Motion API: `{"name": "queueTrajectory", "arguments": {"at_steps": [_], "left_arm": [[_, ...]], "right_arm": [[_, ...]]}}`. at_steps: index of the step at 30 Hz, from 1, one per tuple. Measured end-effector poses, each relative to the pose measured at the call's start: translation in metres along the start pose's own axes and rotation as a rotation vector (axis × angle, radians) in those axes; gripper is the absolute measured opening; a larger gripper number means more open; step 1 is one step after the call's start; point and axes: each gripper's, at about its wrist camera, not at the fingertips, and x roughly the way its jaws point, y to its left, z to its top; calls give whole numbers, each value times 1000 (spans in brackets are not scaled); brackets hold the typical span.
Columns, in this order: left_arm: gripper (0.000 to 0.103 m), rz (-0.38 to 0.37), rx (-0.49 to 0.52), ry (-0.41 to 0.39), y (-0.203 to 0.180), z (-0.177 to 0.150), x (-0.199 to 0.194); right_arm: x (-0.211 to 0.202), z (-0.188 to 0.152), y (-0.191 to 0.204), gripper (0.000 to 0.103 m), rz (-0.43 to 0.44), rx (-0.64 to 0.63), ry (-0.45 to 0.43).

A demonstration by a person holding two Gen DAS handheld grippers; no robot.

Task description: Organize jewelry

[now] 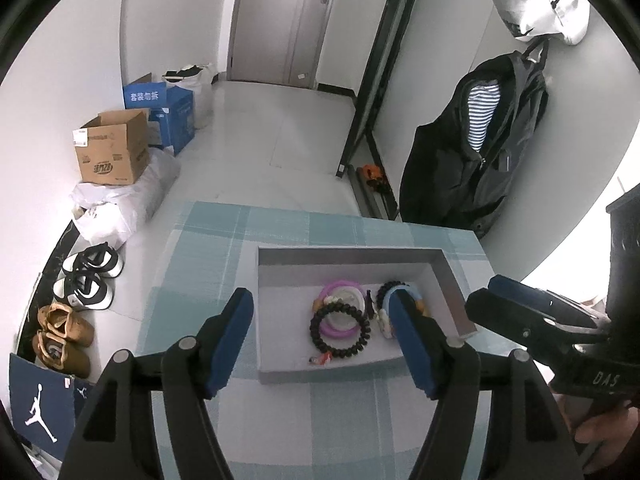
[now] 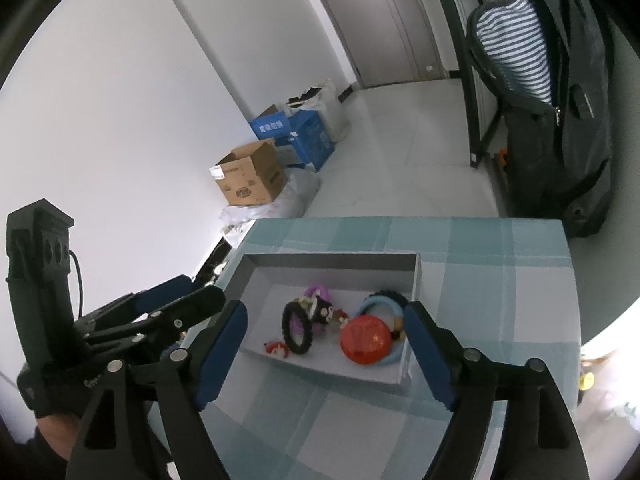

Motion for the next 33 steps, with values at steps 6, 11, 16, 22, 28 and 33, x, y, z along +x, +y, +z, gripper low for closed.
{"name": "queueTrajectory", "arguments": {"at_steps": [6,11,16,22,28,33], "left_arm": [[69,-9,-20,-37,-2,-13,-13],[77,-7,-49,-28,-1,-23,-16],[77,25,-17,-38,-7,-35,-20],[78,50,14,-50,-13,-42,-23],[77,70,8,-56,-11,-46,-24],[77,75,12,-62,-13,-46,-25]], "right_arm": [[-13,-12,5,87,8,-41,-22],[-20,-23,11,88,4,-81,-27],[-29,-31,15,91,-10,-96,-35],[-36,-38,12,94,-15,-90,-48],[-42,-43,7,95,-25,-67,-55],[-44,-46,7,97,-33,-74,-59]]}}
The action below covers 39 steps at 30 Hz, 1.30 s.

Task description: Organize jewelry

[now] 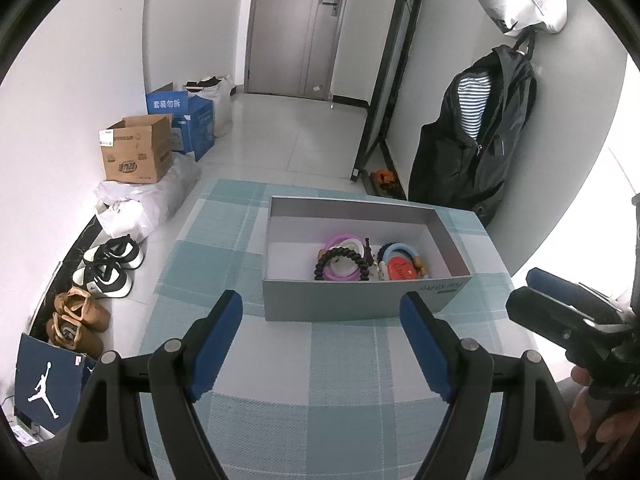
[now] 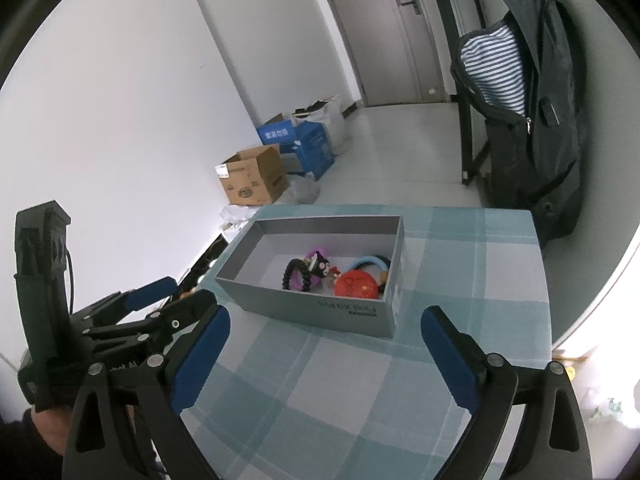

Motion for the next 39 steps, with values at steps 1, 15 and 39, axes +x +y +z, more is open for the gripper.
{"name": "queueTrajectory", "arguments": {"at_steps": [1,15,39], "left_arm": [[78,-1,2,-1,-1,0,0],[77,-11,0,0,-1,1,0],[77,-38,6,-17,-6,4,-3]], "right_arm": [[0,0,0,97,-3,-2,0],[-1,-1,-1,97,-6,-2,-2],[7,-3,-2,97,-15,-8,19]]}}
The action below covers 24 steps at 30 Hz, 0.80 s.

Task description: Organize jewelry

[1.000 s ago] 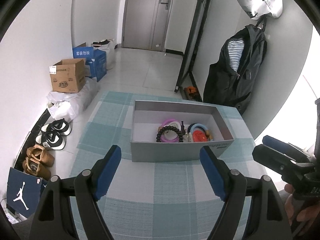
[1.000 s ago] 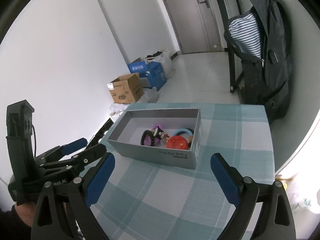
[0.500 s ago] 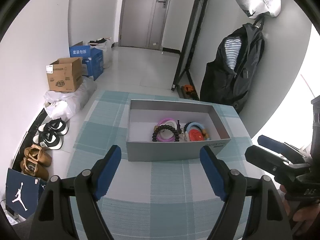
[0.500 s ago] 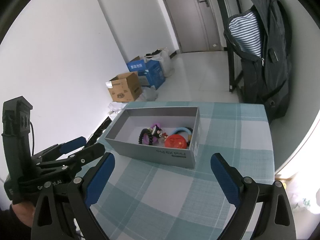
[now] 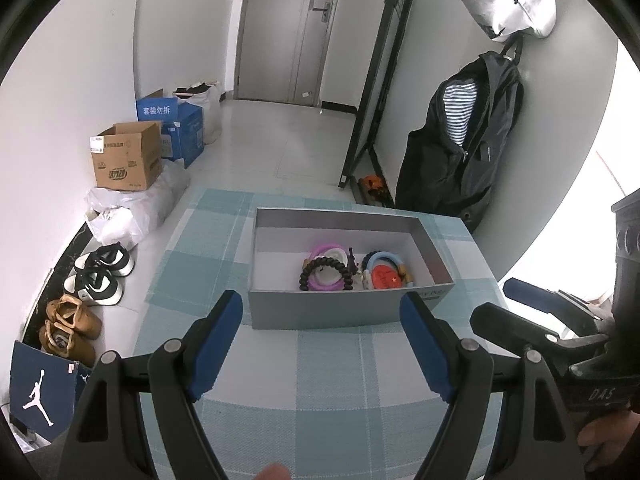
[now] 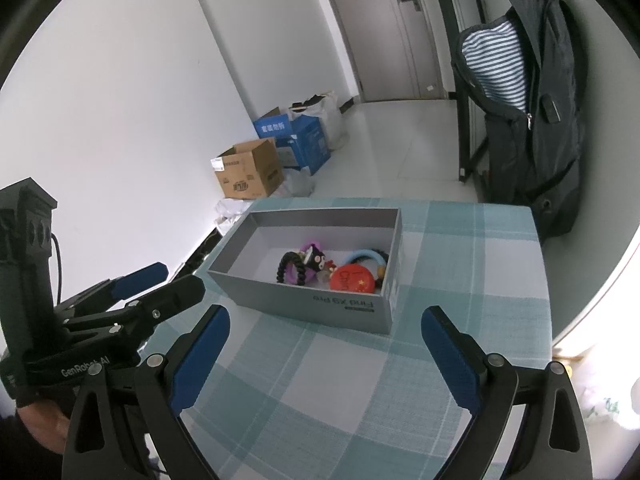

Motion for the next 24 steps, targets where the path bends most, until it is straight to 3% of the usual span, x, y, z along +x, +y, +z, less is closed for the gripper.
{"name": "queueTrajectory", "arguments": {"at_steps": [24], "left_arm": [[77,2,0,-8,3,0,1]], "right_arm": [[0,2,3,97,-6,-10,0]]}}
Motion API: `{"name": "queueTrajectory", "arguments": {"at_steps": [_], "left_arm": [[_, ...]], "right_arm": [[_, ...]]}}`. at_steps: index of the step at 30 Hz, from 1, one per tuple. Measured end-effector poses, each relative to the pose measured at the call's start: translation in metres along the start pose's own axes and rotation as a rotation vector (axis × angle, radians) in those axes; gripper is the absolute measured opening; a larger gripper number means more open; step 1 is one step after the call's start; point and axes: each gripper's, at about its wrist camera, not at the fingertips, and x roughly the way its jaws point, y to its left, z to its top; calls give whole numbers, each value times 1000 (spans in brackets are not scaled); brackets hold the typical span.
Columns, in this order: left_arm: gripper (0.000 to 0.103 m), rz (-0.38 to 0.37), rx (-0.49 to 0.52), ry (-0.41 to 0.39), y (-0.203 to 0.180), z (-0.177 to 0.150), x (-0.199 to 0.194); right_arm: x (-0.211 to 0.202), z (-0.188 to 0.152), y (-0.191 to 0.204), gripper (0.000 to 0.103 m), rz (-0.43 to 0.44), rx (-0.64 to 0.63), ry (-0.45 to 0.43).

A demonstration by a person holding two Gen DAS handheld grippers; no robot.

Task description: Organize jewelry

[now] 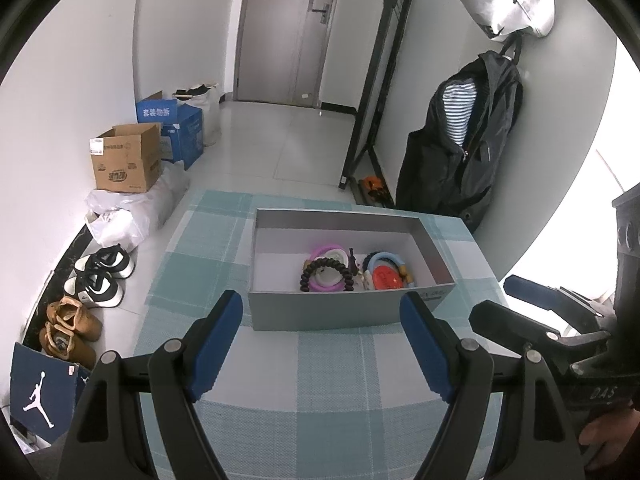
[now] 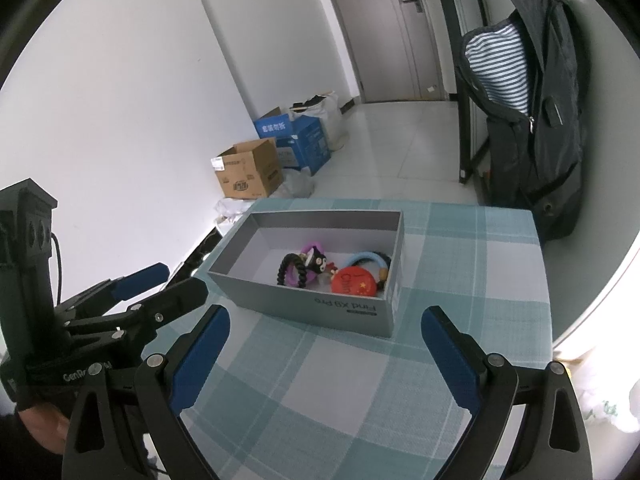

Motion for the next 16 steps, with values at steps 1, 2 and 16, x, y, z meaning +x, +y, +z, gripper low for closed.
{"name": "queueTrajectory", "arguments": {"at_steps": [1,2,16], "left_arm": [[77,1,0,0,0,0,0],[77,8,1,1,0,0,1],[78,-5,5,-9,0,0,0]], "right_arm": [[0,0,0,97,-1,1,0],[0,1,-1,97,0,3,-2],[-2,2,-2,97,-2,6,-9]]}}
